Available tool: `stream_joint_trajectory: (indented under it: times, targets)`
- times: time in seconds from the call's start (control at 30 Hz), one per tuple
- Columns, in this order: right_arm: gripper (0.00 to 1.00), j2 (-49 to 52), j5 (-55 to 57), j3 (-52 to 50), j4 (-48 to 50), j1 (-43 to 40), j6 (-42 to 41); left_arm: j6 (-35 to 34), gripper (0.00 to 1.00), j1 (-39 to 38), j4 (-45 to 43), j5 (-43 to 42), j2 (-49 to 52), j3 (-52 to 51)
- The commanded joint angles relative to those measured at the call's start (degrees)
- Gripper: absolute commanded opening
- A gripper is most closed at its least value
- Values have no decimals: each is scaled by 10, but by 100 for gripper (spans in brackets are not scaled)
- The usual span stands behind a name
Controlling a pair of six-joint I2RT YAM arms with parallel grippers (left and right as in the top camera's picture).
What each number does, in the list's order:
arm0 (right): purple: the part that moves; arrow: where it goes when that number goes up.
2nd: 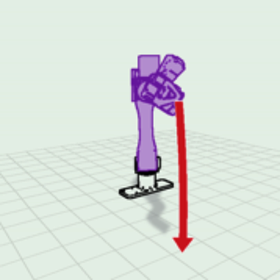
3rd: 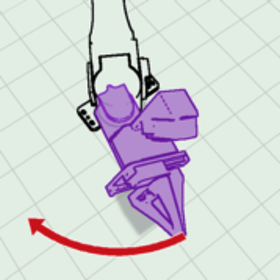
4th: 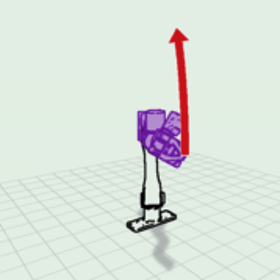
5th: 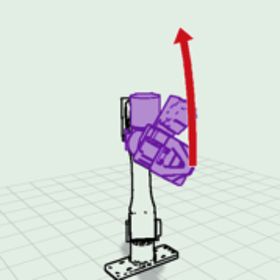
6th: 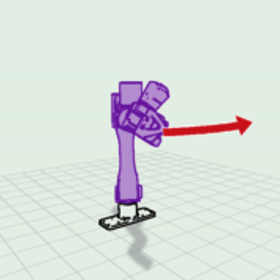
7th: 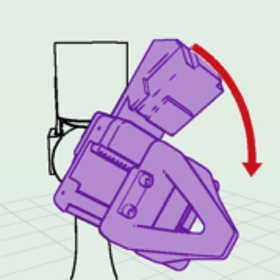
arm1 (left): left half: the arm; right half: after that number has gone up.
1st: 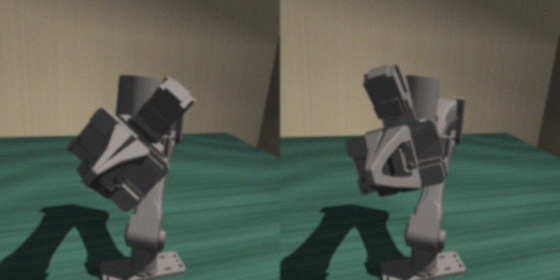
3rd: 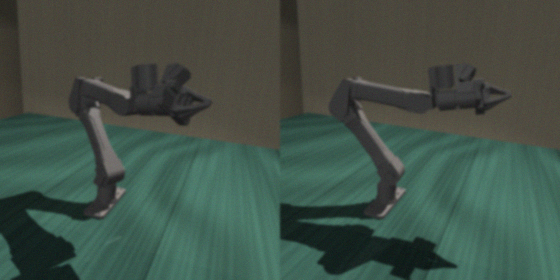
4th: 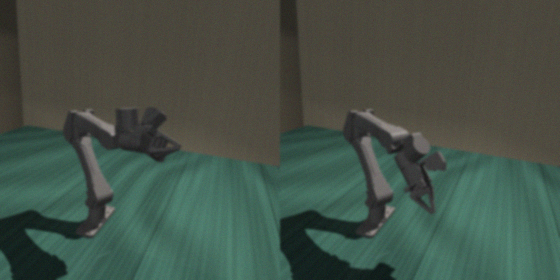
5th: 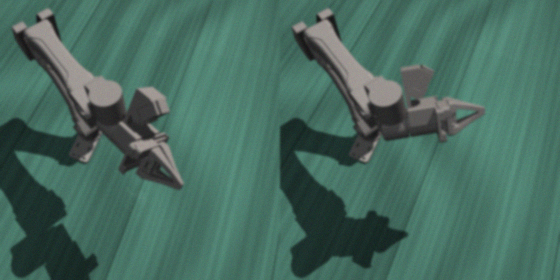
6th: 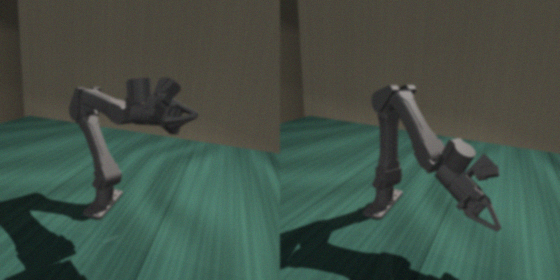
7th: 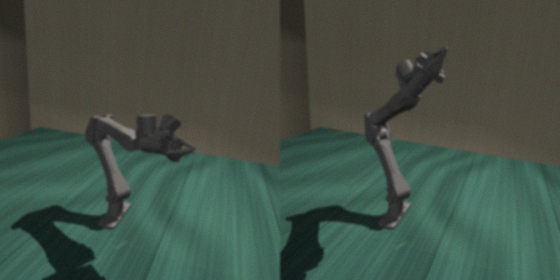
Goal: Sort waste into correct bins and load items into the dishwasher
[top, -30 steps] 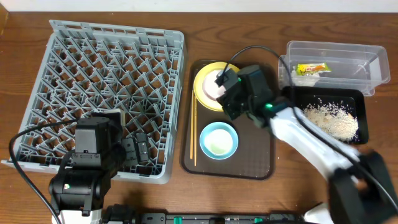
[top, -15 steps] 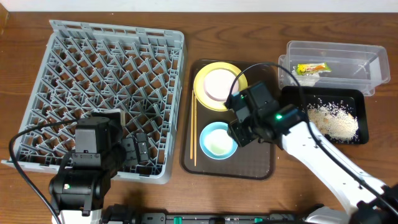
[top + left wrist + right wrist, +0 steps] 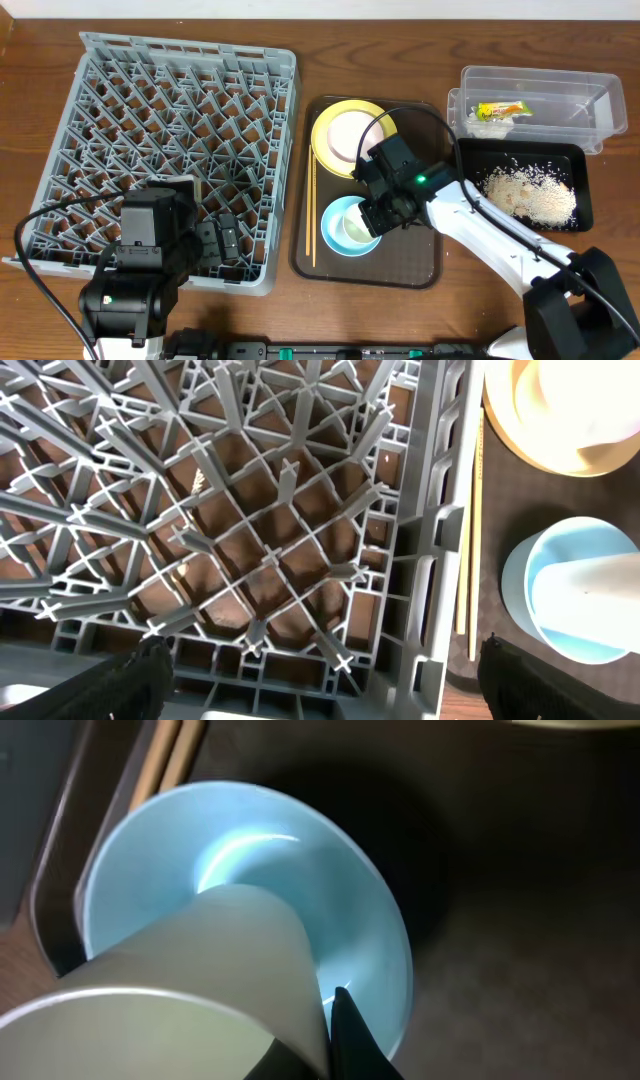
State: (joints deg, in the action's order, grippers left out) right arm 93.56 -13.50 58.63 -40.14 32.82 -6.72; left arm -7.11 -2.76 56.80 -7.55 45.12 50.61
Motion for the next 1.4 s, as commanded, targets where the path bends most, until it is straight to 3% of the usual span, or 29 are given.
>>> stream_joint_trajectory:
  times: [0.0, 0.13, 0.2, 0.4, 0.53, 0.77, 0.97, 1.37]
  targets:
    - [1, -53, 0, 47, -5, -16, -10, -2, 98, -2, 2, -7, -1, 12]
    - [1, -118, 0, 82, -5, -65, -28, -18, 98, -2, -14, -54, 2, 12]
    - [1, -140, -8, 82, 3, -102, -88, -43, 98, -2, -38, -118, 13, 10]
    - [1, -131, -192, 79, 30, -150, -104, -119, 98, -2, -128, -308, 69, 6]
    - [1, -116, -296, 79, 55, -153, -104, -145, 98, -2, -222, -469, 128, 6]
    - [1, -84, -443, 79, 122, -151, -108, -217, 98, -2, -396, -673, 230, 6]
    - [1, -66, -510, 79, 198, -151, -148, -300, 98, -15, -486, -706, 273, 6]
    - [1, -62, -543, 79, 237, -151, -171, -405, 99, -110, -639, -663, 275, 6]
